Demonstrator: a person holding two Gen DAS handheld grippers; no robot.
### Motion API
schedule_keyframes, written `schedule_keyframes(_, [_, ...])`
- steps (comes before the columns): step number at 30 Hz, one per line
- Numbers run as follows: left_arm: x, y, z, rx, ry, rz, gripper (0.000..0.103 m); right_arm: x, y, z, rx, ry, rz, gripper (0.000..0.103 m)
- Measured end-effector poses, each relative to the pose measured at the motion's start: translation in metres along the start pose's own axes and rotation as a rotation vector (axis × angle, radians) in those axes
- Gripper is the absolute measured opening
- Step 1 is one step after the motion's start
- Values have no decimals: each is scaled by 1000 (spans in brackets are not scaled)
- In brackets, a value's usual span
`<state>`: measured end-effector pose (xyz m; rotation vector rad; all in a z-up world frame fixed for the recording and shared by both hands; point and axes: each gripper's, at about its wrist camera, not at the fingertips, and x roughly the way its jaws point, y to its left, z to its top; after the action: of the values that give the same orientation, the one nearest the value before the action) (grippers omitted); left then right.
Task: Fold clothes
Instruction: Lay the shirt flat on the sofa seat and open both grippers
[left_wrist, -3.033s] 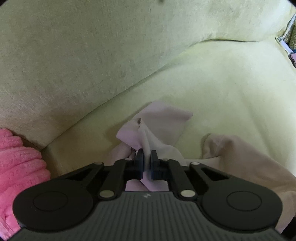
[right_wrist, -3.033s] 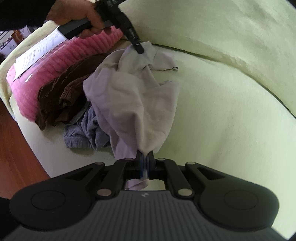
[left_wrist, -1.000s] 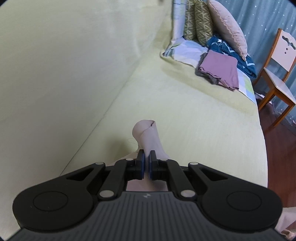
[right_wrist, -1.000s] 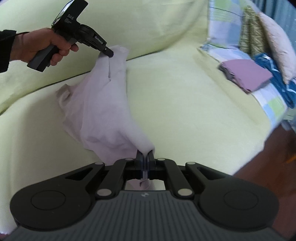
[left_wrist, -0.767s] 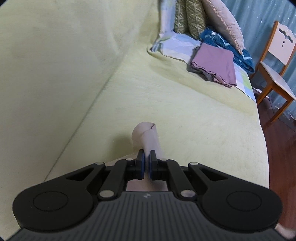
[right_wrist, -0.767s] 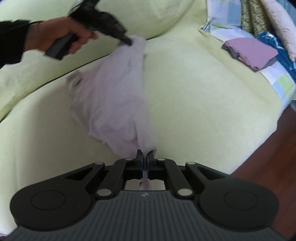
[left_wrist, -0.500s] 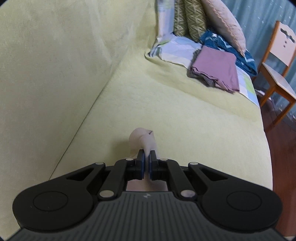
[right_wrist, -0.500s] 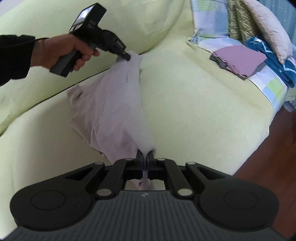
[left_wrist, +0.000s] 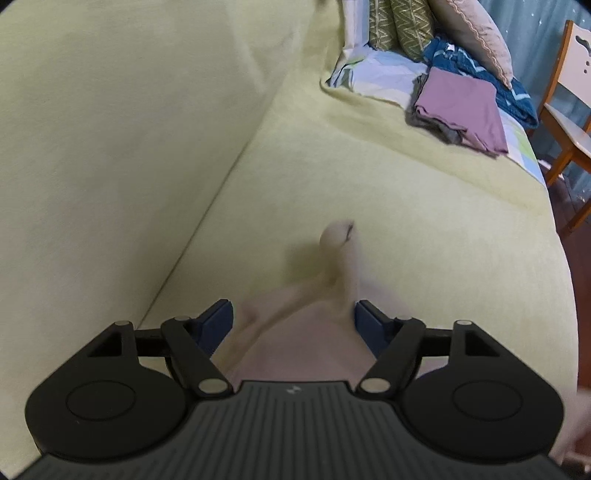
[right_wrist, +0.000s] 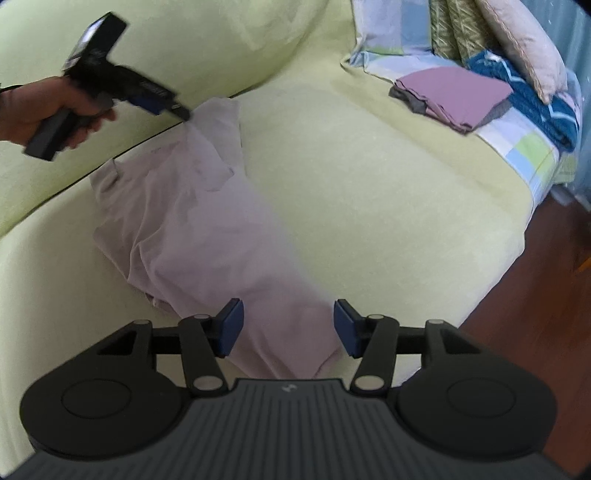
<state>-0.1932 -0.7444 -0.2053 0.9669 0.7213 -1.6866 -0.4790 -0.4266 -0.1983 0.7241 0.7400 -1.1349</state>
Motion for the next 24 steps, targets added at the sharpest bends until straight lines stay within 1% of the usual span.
schedule_keyframes(1, [-10, 9, -14, -13, 24, -5, 74, -3, 2, -1, -33, -1, 4, 50])
schedule_keyframes(2, [-20, 18, -27, -26, 47, -9, 76, -2, 5, -2, -67, -1, 6, 50])
schedule_keyframes(4, [-30, 30, -44, -65, 79, -13, 78, -1, 11, -6, -142, 2, 16, 50])
schedule_keyframes(6, [-39, 45, -65, -140, 110, -22, 78, 1, 18, -12, -190, 5, 22, 50])
schedule_keyframes(7, [-44, 60, -85, -230, 129, -44, 78, 1, 21, -16, -212, 8, 25, 50])
schedule_keyframes(8, [-46, 68, -95, -283, 136, -69, 78, 3, 22, -16, -207, 10, 27, 50])
schedule_keyframes(9, [-46, 71, -99, -304, 139, -81, 77, 4, 24, -20, -195, 15, 29, 50])
schedule_keyframes(11, [-43, 80, -121, -403, 156, -148, 73, 11, 26, -22, -196, 18, 14, 50])
schedule_keyframes(12, [-42, 85, -132, -451, 164, -181, 70, 12, 28, -25, -197, 19, 5, 50])
schedule_keyframes(14, [-36, 80, -152, -503, 168, -269, 66, 17, 27, -27, -195, 20, -4, 50])
schedule_keyframes(18, [-32, 75, -166, -536, 132, -295, 65, 18, 31, -36, -190, 11, -26, 50])
schedule_keyframes(20, [-24, 80, -173, -593, 128, -330, 65, 20, 30, -37, -188, 0, -35, 52])
schedule_keyframes(23, [-17, 79, -176, -607, 111, -359, 65, 28, 28, -41, -206, -6, -61, 52])
schedule_keyframes(24, [-16, 77, -178, -618, 109, -383, 65, 30, 27, -42, -207, 0, -64, 52])
